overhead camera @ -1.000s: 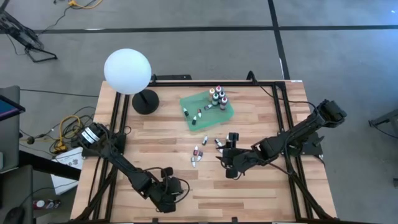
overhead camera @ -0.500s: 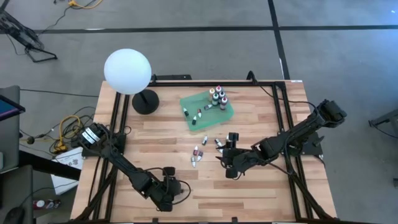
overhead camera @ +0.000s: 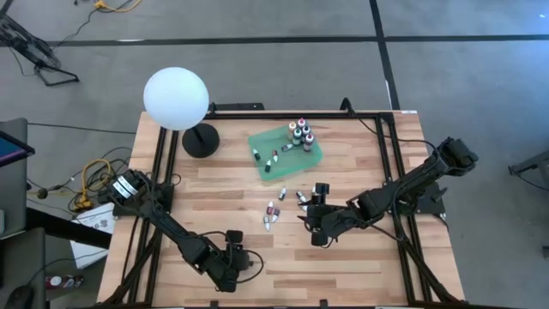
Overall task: Pick & Place food coloring
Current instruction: Put the green food coloring bottle into the green bin
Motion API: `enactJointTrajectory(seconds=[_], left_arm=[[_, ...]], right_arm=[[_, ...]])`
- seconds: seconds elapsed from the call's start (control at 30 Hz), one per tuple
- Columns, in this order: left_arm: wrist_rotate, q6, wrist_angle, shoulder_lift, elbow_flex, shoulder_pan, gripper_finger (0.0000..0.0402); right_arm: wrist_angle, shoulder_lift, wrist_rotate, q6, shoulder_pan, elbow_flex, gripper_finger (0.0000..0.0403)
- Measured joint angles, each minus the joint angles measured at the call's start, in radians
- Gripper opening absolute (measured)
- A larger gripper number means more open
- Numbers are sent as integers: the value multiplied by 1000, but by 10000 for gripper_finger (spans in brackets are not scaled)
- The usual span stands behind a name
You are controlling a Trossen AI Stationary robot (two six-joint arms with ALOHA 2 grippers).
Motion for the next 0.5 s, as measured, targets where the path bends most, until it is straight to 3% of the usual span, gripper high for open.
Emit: enactJointTrajectory(seconds=[0.27,0.5], left_arm=[[3,2,-3,0,-1,-1,82],[-6,6,-3,0,-1,-1,76]], right_arm=[[0,0,0,0,0,0,161],[0,0,0,0,0,0,161]])
